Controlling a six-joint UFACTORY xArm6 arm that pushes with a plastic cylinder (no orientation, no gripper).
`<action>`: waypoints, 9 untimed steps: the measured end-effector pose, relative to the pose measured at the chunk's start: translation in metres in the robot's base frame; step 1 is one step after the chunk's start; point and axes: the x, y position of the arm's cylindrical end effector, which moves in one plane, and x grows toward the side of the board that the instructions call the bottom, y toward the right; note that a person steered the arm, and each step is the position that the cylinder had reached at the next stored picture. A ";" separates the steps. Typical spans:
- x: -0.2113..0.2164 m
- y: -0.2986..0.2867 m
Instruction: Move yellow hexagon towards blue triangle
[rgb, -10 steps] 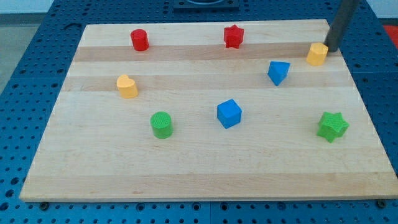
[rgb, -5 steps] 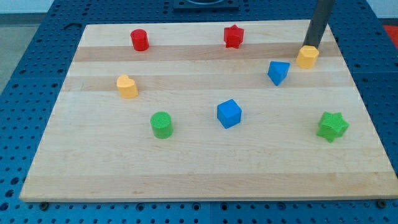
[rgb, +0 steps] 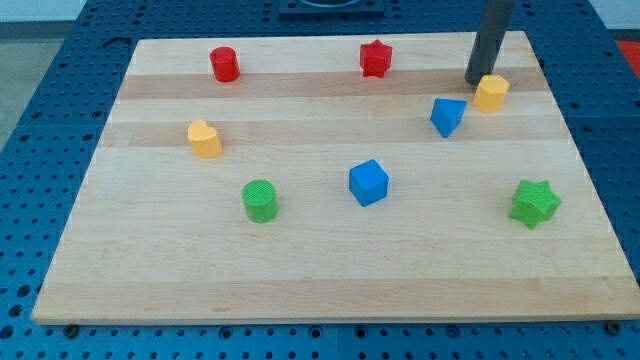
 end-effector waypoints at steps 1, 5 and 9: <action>-0.001 0.000; -0.004 0.012; -0.010 0.026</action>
